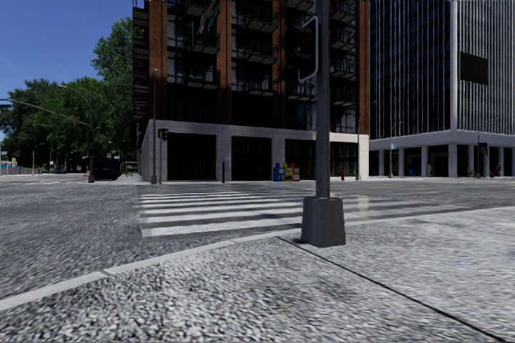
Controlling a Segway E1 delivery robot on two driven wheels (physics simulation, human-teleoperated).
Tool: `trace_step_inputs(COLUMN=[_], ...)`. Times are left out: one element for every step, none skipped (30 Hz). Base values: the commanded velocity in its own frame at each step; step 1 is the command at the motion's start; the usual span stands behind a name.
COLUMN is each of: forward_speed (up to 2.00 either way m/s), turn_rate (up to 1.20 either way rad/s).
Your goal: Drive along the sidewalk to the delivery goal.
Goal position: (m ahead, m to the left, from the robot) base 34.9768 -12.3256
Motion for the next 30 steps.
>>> trace_step_inputs(forward_speed=[1.62, 1.62, 1.62, 1.62, 2.0, 2.0, 2.0, 2.0, 2.0, 2.0, 2.0, 2.0, 2.0, 2.0, 2.0, 2.0, 2.0, 2.0, 2.0, 2.0, 2.0, 2.0, 2.0, 2.0, 2.0, 2.0, 2.0, 2.0, 2.0, 2.0], turn_rate=[0.5, 0.5, 0.5, 0.5, 0.17, 0.04, 0.0, 0.0, 0.0, 0.0, 0.0, 0.0, 0.0, 0.0, 0.0, 0.0, 0.0, 0.0, 0.0, 0.0, 0.0, 0.13, 0.24, 0.3, 0.33, 0.35, 0.36, 0.36, 0.36, 0.37])
